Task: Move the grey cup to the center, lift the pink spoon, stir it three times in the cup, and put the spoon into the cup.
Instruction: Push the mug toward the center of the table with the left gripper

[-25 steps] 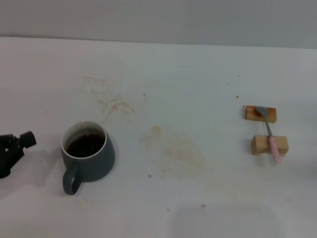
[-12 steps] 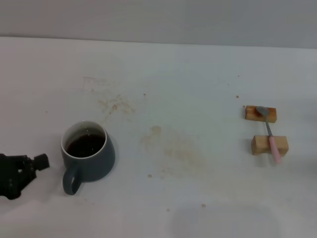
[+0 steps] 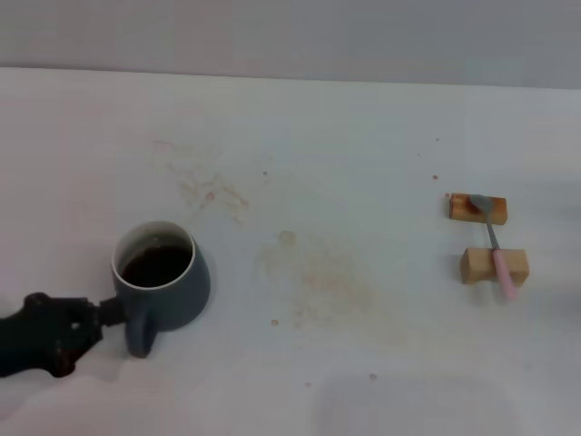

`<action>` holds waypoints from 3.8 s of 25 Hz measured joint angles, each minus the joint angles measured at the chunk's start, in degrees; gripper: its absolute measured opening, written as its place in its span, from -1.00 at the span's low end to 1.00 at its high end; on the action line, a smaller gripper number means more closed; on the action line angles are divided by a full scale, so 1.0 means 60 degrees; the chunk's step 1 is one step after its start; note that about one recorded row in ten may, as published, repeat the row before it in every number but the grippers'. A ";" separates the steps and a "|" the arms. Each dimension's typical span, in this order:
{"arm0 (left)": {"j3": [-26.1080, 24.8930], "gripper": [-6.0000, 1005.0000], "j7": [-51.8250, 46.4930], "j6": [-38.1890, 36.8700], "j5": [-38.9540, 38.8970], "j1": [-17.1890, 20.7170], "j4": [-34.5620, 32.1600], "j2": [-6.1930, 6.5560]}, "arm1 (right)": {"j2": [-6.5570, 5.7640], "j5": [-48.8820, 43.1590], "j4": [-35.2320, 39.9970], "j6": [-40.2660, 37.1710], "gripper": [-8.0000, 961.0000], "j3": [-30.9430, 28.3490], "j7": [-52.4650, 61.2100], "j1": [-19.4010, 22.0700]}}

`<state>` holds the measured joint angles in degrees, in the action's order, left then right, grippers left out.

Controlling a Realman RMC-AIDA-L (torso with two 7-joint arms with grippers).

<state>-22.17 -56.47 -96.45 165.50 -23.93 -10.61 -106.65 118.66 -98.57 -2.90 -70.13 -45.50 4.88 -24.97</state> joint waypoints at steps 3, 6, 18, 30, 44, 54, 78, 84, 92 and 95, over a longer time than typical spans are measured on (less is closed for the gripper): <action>0.0207 -0.94 -0.0028 0.0188 0.0001 -0.0157 -0.0306 -0.0284 | 0.0000 -0.0005 0.0001 -0.0001 0.06 0.0009 0.0000 0.0002; 0.0229 -0.93 -0.0061 0.0230 0.0000 -0.0185 -0.0328 -0.0308 | 0.0000 -0.0007 0.0001 -0.0004 0.06 0.0010 0.0000 0.0002; 0.0173 -0.93 -0.0102 0.0291 -0.0085 -0.0269 -0.0326 -0.0343 | 0.0000 -0.0009 0.0028 0.0000 0.06 0.0010 -0.0001 0.0023; 0.0180 -0.92 -0.0110 0.0573 -0.0090 -0.0348 -0.0300 -0.0417 | 0.0000 -0.0008 0.0029 -0.0002 0.06 0.0010 -0.0005 0.0070; 0.0182 -0.91 -0.0110 0.0979 -0.0089 -0.0684 -0.0303 -0.0627 | 0.0007 -0.0008 -0.0002 0.0015 0.06 0.0026 -0.0009 0.0093; 0.0154 -0.90 -0.0110 0.1441 -0.0317 -0.0914 -0.0316 -0.0754 | 0.0014 -0.0008 -0.0011 0.0015 0.06 0.0025 -0.0009 0.0105; 0.0151 -0.89 0.0124 0.2042 -0.1427 -0.0972 -0.0291 -0.0978 | 0.0014 -0.0007 -0.0030 0.0013 0.06 0.0025 -0.0009 0.0023; 0.0179 -0.89 0.0190 0.2163 -0.1523 -0.1005 -0.0294 -0.1004 | 0.0014 -0.0008 -0.0030 0.0013 0.06 0.0025 -0.0009 0.0017; 0.0156 -0.88 0.0221 0.2175 -0.1722 -0.0980 -0.0333 -0.0912 | 0.0014 -0.0007 -0.0029 0.0080 0.06 0.0024 -0.0009 -0.0016; 0.0153 -0.88 0.0235 0.2180 -0.2056 -0.0915 -0.0343 -0.0870 | 0.0014 -0.0007 -0.0036 0.0107 0.06 0.0025 -0.0008 -0.0031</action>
<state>-21.25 -55.06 -83.38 153.16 -29.42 -12.67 -111.87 118.74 -98.61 -3.11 -69.49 -45.35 4.83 -25.16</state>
